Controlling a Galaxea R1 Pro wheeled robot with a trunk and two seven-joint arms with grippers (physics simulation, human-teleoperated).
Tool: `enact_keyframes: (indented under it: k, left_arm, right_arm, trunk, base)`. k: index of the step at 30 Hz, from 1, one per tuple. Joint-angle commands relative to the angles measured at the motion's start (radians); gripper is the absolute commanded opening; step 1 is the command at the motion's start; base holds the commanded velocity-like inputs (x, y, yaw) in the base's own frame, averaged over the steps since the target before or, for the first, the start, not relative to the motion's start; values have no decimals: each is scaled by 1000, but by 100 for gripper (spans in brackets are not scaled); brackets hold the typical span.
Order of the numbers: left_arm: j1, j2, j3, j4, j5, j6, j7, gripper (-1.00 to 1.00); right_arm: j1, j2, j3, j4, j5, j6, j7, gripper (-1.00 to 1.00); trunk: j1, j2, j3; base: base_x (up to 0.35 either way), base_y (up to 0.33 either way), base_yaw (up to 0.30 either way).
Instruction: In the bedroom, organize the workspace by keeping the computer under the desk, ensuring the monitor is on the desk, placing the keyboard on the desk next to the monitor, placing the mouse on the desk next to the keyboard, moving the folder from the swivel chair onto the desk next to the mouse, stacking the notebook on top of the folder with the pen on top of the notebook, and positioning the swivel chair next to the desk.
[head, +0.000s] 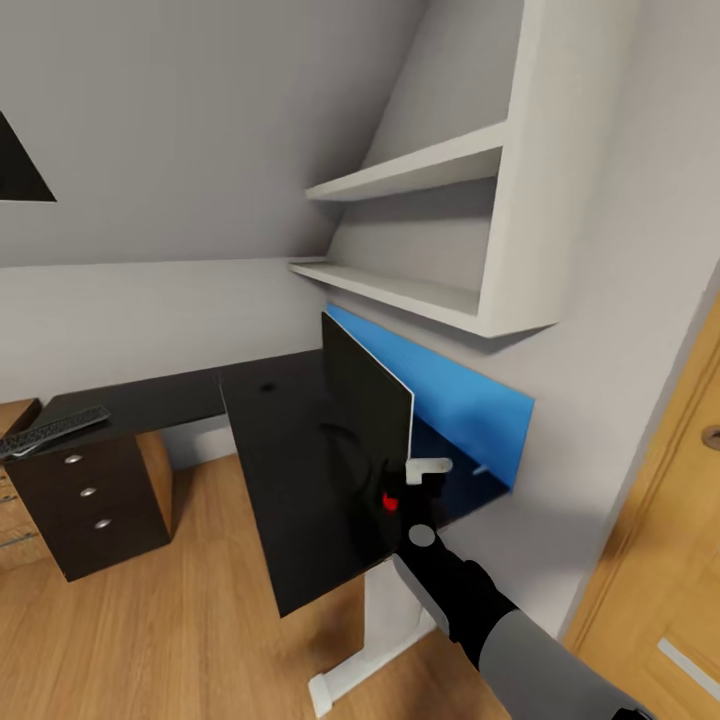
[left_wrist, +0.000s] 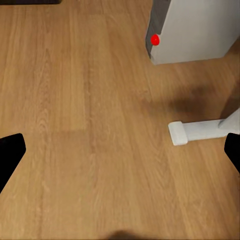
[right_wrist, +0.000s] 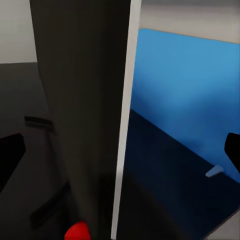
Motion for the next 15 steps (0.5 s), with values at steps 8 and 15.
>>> enact_keyframes:
  k: [8, 15]
  left_arm:
    - [1, 0, -1, -2, 1, -11, 1, 100]
    - [1, 0, -1, -2, 2, -19, 0, 100]
  right_arm:
    - [-2, 0, 5, 2, -11, -9, -4, 100]
    - [-2, 0, 5, 2, -10, -9, -3, 100]
  trunk:
    - [1, -1, -1]
    - [1, -1, -1]
  base:
    - [168, -33, -14]
    - [42, -10, -3]
